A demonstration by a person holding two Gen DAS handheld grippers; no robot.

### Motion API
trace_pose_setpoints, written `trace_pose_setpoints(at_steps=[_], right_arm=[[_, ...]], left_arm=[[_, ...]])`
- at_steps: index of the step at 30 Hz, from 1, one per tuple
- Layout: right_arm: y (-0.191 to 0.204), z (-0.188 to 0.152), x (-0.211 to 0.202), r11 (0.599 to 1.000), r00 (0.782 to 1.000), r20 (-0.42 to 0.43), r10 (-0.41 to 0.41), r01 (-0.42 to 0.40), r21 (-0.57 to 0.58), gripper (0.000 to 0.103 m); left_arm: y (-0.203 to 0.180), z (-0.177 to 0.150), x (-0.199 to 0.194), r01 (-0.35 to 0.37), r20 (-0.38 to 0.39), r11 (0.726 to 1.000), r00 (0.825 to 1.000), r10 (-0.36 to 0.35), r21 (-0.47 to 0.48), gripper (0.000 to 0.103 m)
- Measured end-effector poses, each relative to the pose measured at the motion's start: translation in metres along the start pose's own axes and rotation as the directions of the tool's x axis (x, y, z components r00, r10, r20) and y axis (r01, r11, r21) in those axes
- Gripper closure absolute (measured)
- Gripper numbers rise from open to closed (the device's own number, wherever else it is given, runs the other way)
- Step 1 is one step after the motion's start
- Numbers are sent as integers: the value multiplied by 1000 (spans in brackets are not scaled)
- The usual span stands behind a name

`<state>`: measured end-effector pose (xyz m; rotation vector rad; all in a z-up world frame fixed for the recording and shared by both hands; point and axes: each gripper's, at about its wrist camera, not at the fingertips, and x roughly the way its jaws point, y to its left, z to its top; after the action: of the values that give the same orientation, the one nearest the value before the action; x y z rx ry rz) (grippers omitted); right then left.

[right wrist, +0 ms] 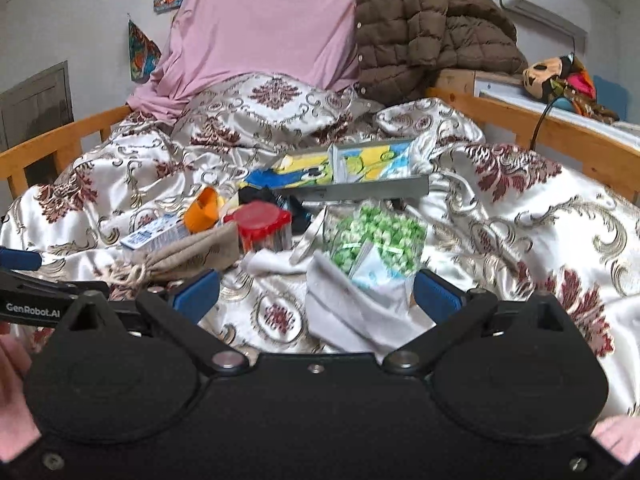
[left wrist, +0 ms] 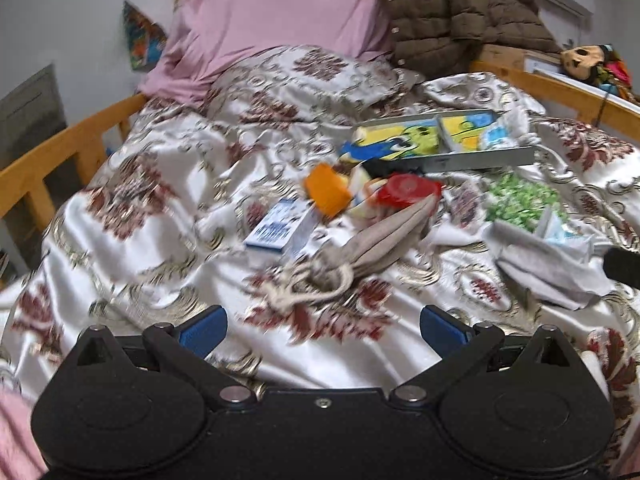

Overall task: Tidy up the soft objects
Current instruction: 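Withdraw both tools back above the bed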

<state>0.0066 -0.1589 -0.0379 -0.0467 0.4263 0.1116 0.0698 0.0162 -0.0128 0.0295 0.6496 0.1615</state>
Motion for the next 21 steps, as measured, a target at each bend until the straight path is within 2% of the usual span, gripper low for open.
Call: trace_pose_setpoints(at_steps=[5,21], right_arm=[[9,-5,0,1000,999,-54,-6,5,-22,1],[17,-7,3,997,993,-118,26,-34,-63,1]], left_arm=[[5,-4,-2,-11,-27,999,1000,10,-32,1],[3,-11,-3,-68,-76,997,995,67,-20,1]])
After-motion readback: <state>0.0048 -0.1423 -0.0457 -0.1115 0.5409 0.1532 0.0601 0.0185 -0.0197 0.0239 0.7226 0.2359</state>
